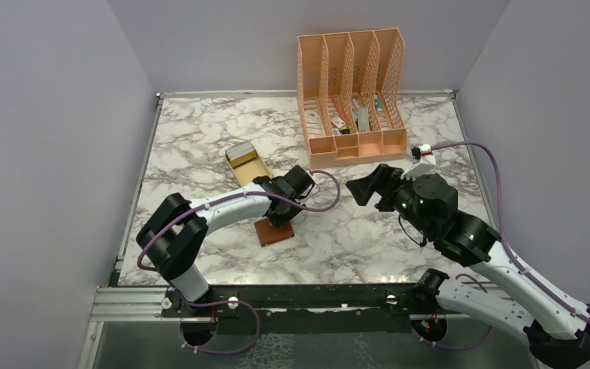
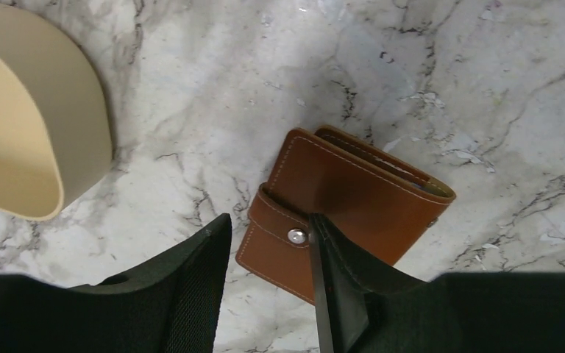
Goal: Put the credit cards into the card holder
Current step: Move the card holder to the center of the board.
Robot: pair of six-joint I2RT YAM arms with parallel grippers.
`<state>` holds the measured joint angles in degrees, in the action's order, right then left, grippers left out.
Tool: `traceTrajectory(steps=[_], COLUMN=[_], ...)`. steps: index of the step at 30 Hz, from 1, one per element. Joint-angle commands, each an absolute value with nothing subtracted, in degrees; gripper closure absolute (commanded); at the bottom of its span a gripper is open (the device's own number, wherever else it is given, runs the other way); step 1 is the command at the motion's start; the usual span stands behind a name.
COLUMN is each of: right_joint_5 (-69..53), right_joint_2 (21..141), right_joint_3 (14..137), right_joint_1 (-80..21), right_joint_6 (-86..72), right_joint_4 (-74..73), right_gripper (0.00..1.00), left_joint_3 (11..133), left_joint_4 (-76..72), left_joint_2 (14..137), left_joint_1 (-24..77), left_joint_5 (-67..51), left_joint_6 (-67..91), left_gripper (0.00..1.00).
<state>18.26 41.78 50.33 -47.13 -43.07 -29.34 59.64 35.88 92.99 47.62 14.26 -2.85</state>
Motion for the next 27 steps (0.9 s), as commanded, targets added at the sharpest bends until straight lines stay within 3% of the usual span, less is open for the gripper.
traceTrajectory(steps=[1,18,23,27], right_joint_5=[20.76,21.55,21.63,21.59], right_joint_2=[41.48,42.28,42.36,41.95], right_joint_3=[50.79,50.24,49.97,49.14], right_joint_1=[-47.02,-47.02,-47.02,-47.04], right_joint_6=[-42.23,-41.90,-42.07,-42.34], right_joint_4=[-29.40,-29.53,-30.05,-30.04], right_gripper=[0.08,0.08,0.08,0.10], left_joint_3=[58.37,56.70,56.73,57.06], left_joint_4=[33.30,33.72,34.03,33.97], left_joint_2=[93.21,95.67,96.34,96.25], left_joint_1=[47.81,47.81,47.81,47.94], left_joint_5=[6.43,10.05,10.20,9.65], left_joint_6=[-5.62,-7.46,-6.89,-6.14], left_gripper=[0.53,0.55,0.67,0.85])
